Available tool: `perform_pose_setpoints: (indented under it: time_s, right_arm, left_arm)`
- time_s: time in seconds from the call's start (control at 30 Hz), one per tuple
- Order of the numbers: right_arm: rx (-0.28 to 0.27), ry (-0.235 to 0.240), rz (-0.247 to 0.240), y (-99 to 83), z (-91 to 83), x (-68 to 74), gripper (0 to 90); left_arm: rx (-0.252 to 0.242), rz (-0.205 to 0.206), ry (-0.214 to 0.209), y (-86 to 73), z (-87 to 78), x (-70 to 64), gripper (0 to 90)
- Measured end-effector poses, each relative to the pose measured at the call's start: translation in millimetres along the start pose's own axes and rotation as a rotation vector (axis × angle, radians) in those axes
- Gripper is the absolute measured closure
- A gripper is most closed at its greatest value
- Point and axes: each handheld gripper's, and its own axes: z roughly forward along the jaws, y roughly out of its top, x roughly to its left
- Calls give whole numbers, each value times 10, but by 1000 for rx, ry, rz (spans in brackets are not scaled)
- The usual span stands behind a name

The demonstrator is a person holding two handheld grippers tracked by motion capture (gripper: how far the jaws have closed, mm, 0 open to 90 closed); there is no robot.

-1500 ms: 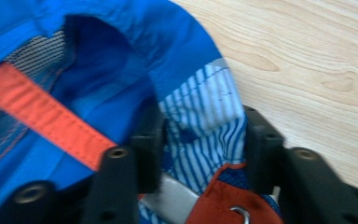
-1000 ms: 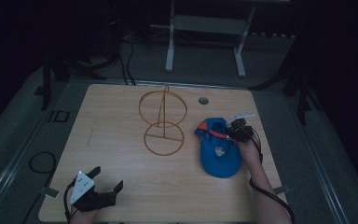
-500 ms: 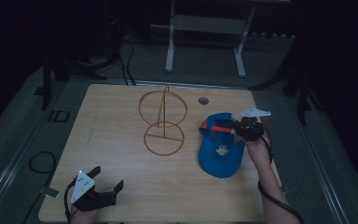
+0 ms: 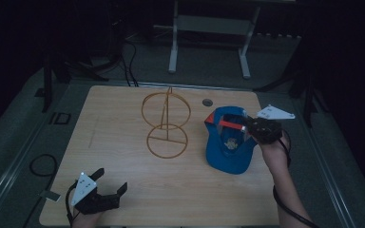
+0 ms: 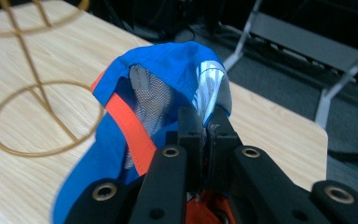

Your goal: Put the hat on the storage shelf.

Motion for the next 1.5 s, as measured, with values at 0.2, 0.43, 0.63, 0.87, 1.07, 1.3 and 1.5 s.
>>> perform_pose_setpoints:
  time_s: [0.2, 0.43, 0.63, 0.87, 1.07, 1.3, 1.5]
  right_arm:
    - [-33, 7, -23, 60, -217, 15, 869]
    - [-65, 19, -36, 85, -459, 61, 869]
    - [-77, 22, -57, 75, -622, 122, 869]
    - [-103, 52, -64, 55, -788, 237, 869]
    - [-137, 93, -69, 61, -890, 347, 868]
    - [-153, 130, -89, 59, -908, 491, 868]
    - [-168, 154, -103, 89, -924, 581, 868]
  left_arm:
    - [17, -34, -5, 173, 29, -68, 8]
    - [-1, -16, -31, 396, 29, -165, 8]
    - [0, 8, -67, 611, 54, -258, 9]
    - [4, 58, -122, 872, 124, -415, 8]
    - [31, 116, -163, 1114, 218, -543, 8]
    - [26, 157, -203, 1337, 384, -714, 17]
    - [26, 177, -248, 1493, 583, -872, 17]
